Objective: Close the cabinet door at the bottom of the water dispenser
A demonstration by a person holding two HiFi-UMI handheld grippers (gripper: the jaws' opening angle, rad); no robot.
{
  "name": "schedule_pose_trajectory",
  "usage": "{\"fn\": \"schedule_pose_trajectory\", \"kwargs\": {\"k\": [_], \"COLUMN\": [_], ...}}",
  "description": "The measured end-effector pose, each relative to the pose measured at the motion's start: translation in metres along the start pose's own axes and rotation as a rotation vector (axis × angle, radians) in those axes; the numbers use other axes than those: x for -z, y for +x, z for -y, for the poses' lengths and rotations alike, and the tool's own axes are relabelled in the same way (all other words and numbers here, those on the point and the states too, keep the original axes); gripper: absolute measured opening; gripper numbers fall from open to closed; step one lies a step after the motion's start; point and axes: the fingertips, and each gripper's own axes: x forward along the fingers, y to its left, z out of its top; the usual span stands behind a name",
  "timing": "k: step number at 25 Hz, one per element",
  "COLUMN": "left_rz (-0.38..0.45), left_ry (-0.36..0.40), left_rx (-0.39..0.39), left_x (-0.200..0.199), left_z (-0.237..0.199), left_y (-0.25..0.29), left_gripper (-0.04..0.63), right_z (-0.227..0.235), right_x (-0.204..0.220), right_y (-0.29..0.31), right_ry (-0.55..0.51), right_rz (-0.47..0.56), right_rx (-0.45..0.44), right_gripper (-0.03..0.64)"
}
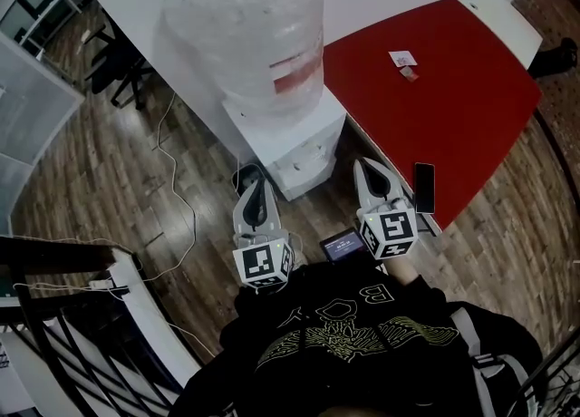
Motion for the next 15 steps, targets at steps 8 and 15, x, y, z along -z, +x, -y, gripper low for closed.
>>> {"fn": "schedule_pose_trajectory", "kwargs": {"k": [8, 15], "left_rz": [-0.007, -0.014], "left_ry": [0.021, 0.018], "left_rx": [-0.004, -0.009], "left_x": [0.002, 0.005], "left_z": [0.000, -0.003], "left_y": [-0.001, -0.001], "left_gripper": [0.006, 0.006], "right_z": [0.002, 0.005], "right_x": [0.003, 0.009], "right_y": [-0.003, -0.004], "right_ry": [0.006, 0.013], "right_rz": [-0.007, -0.021], "right_rx": [0.014, 0.028], "right_gripper": [-0.003, -0.003]}}
